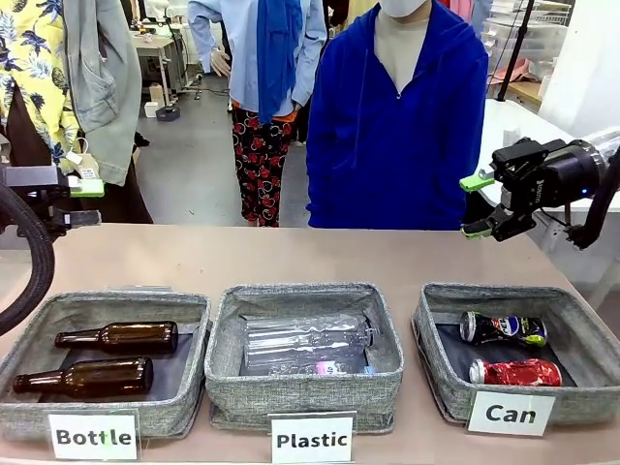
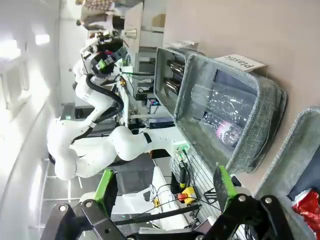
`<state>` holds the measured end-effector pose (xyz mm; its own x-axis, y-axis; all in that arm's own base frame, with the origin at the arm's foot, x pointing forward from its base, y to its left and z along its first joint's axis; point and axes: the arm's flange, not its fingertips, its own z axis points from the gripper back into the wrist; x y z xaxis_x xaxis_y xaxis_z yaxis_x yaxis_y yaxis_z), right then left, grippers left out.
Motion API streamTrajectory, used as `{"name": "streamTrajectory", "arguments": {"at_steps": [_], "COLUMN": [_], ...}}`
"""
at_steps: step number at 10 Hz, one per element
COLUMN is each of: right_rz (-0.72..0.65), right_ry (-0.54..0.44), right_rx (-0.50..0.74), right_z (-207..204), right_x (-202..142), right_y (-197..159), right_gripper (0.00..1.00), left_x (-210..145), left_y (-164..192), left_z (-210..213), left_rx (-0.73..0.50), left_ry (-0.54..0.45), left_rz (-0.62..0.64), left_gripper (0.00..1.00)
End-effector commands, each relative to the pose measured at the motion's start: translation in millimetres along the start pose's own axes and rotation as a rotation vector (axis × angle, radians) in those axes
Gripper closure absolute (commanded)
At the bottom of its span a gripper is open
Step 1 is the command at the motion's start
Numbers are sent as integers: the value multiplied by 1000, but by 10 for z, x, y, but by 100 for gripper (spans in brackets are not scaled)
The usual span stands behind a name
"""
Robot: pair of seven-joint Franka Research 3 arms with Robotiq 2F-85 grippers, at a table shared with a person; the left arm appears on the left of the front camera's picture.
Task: Sort the can waste into the basket.
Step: Pick up the can waste from the table and place it in the right Fabric basket.
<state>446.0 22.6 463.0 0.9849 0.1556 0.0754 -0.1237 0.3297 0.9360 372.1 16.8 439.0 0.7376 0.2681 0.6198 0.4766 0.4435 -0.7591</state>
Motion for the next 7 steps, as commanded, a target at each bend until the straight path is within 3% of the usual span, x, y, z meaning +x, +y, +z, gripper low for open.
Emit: {"name": "streamTrajectory", "arguments": {"at_steps": [1,7], "right_rz": [32,32], "right_ry": [5,5], "right_rx": [-11,-11], "right_z": [37,37], "right_x": [-33,-33], "right_y": [0,0], "right_gripper": [0,0], "left_x": [-2,-2], "left_y": [-14,-14], "left_z": [-12,-12], "left_rx": [-11,-11], "left_ry": [-8,-8], "left_rz": [6,6], "left_gripper": [0,0]}}
